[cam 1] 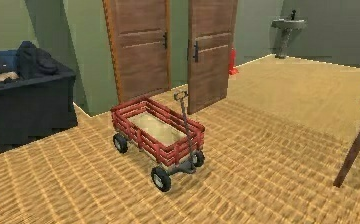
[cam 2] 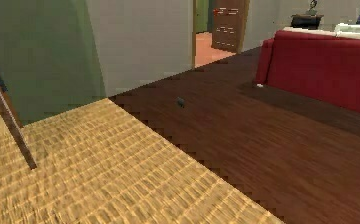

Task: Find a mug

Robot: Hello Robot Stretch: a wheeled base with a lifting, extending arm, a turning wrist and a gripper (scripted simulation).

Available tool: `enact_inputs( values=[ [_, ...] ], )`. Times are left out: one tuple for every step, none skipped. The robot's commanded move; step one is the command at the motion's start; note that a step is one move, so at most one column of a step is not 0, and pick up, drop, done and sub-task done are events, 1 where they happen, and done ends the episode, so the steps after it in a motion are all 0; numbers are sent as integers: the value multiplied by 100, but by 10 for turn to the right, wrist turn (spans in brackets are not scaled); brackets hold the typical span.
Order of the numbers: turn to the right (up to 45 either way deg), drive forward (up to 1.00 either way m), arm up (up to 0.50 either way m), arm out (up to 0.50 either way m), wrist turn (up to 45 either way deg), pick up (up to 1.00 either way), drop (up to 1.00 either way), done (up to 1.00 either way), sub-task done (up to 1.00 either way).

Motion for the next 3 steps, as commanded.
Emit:
enact_inputs(
  values=[
    [-450,0,0,0,0,0,0,0,0],
    [-450,0,0,0,0,0,0,0,0],
    [-390,0,0,0,0,0,0,0,0]
  ],
)
